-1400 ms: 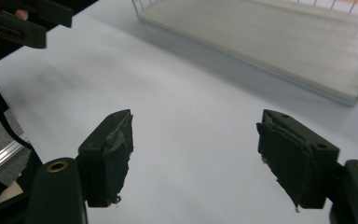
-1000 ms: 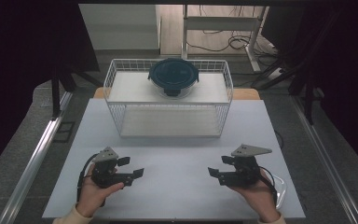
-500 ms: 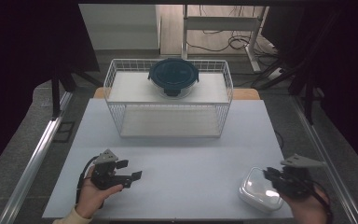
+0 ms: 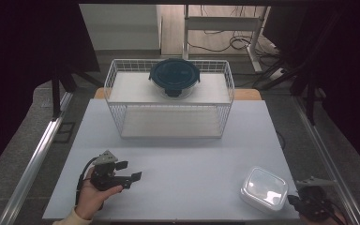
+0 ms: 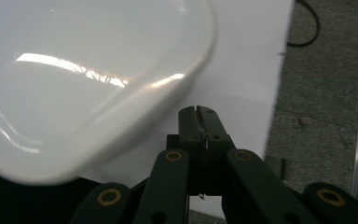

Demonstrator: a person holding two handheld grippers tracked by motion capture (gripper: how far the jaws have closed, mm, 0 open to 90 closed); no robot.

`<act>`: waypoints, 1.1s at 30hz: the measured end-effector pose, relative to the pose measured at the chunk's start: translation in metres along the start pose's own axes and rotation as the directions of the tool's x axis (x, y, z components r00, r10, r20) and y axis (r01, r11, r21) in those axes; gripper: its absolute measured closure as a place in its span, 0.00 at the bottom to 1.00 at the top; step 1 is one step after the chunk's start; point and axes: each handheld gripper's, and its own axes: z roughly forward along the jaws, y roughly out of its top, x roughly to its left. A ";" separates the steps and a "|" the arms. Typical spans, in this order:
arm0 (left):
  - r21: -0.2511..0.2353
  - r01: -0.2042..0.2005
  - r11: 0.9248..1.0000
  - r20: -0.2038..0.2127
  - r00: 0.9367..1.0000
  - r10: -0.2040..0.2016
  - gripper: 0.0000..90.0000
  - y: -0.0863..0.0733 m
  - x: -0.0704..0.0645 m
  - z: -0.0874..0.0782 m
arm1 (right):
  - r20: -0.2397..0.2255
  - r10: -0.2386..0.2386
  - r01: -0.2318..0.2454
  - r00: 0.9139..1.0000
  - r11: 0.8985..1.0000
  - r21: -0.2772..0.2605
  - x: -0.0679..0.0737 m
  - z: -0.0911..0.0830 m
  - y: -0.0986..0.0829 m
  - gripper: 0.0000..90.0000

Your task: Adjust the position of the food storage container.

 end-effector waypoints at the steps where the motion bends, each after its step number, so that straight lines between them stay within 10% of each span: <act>1: 0.001 -0.004 1.000 0.001 1.000 0.004 0.26 0.000 0.000 0.000 | 0.001 -0.005 0.005 1.000 1.000 0.004 0.003 0.003 0.002 0.99; 15: -0.006 0.031 1.000 0.005 1.000 -0.031 0.27 0.000 0.006 -0.001 | -0.066 -0.155 0.154 0.986 0.988 -0.014 0.041 0.030 0.056 0.99; 33: -0.005 0.042 0.999 -0.002 0.999 -0.042 0.27 -0.001 0.008 -0.001 | -0.203 -0.355 0.349 0.913 0.935 -0.064 0.131 0.056 0.112 0.99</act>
